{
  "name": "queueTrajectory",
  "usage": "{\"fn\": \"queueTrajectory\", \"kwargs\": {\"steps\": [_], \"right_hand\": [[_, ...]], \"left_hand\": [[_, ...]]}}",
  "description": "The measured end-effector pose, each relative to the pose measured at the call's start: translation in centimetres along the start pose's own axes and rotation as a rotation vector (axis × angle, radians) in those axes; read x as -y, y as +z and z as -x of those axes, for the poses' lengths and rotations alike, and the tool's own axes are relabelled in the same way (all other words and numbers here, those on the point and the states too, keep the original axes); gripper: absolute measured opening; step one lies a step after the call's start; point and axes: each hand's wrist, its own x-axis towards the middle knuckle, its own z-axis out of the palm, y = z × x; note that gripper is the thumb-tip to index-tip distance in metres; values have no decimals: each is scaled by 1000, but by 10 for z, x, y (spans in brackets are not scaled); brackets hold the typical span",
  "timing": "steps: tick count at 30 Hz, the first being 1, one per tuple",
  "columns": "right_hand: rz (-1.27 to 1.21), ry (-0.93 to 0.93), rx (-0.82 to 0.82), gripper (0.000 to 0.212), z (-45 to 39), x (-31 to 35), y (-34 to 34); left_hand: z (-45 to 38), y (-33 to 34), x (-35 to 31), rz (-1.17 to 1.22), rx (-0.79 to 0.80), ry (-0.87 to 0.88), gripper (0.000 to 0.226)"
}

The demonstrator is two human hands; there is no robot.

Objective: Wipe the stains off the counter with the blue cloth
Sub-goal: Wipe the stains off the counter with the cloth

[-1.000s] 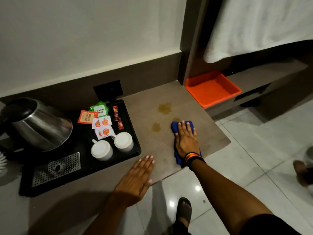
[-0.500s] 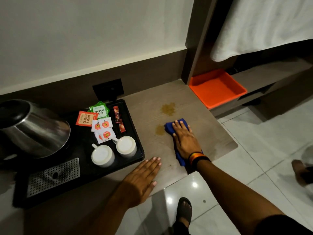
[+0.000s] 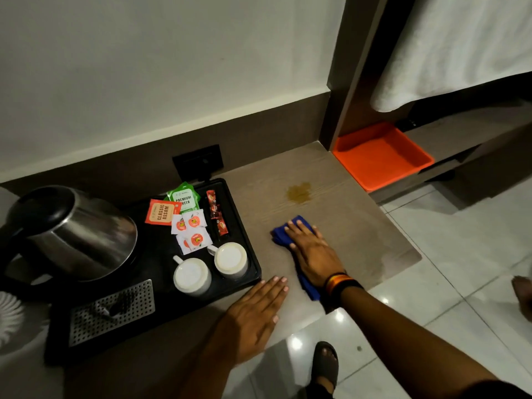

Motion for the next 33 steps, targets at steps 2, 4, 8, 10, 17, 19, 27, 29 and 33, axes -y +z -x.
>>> {"fn": "queueTrajectory", "kwargs": {"steps": [2,4,8,10,17,19,27,29,33], "right_hand": [[8,76,-21,49,-3,-19,-6],[39,180,-45,50,-25,-22,-8],[104,90,30,53,-42,14,1],[127,-59,93,53,-14,19,3],[60,133,4,49,-13,-21,-18],[40,161,-9,50,-37,2,-11],[11,-67,77,50,30,-15,-10],[-11,55,11,48,16,-42,-22],[-23,291,-130,48,-63,-70,-39]], "left_hand": [[0,1,0,8,-24,-3,60],[-1,3,1,5,-33,2,62],[-2,4,1,5,-5,1,64],[-3,2,3,-6,18,5,65],[-4,-3,-1,3,11,-15,63],[-4,-7,-6,39,-39,-2,62],[-27,-13,-15,-32,181,-51,62],[-34,-9,-18,-25,108,-70,59],[-29,6,-11,35,8,-61,57]]}}
